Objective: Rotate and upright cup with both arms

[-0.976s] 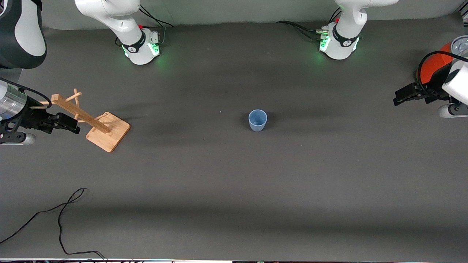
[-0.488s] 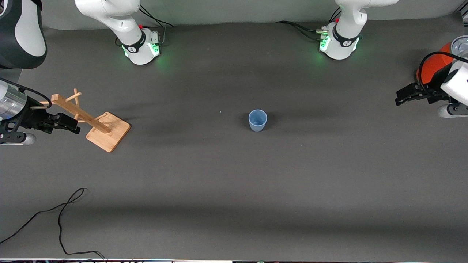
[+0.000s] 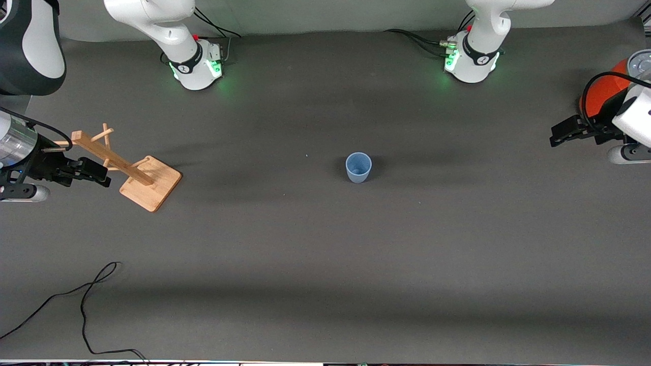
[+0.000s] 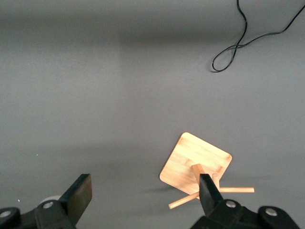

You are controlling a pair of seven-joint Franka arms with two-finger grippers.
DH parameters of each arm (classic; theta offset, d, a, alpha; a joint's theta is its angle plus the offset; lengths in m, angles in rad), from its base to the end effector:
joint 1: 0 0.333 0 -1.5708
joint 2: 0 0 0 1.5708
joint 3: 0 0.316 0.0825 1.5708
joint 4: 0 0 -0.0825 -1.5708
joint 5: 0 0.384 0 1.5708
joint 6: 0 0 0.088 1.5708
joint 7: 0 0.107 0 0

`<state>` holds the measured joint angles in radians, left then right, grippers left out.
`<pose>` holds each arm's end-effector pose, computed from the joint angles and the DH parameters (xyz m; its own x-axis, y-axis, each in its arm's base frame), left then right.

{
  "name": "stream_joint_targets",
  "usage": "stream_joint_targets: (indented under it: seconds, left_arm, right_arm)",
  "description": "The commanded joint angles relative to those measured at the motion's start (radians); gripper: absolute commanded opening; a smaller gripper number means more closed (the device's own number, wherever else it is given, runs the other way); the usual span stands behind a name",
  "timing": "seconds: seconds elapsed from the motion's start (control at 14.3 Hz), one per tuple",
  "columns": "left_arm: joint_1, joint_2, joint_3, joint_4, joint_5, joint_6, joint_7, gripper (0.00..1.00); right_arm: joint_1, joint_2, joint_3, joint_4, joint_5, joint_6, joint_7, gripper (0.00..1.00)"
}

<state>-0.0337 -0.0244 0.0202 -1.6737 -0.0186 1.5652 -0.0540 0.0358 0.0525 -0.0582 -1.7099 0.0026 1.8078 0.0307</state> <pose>0.5427 -0.0092 0.5891 0.9956 0.0404 -0.0849 0.0418 -0.9990 0.0145 0.5843 -0.0122 0.5493 0.9975 -0.0534 0.0455 -0.0535 -0.9986 -0.0009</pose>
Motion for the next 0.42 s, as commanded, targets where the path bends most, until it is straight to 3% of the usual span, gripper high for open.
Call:
stream_joint_targets:
  seconds: [0.0,0.35]
  left_arm:
    - [-0.012,0.003,0.006,0.014,0.012,-0.007,0.014,1.00]
    - [-0.014,0.004,0.006,0.014,0.014,-0.005,0.014,1.00]
  right_arm:
    - [0.007,-0.006,-0.002,0.021,-0.015,-0.004,-0.014,1.00]
    - [0.007,-0.005,-0.002,0.032,-0.015,-0.011,-0.006,1.00]
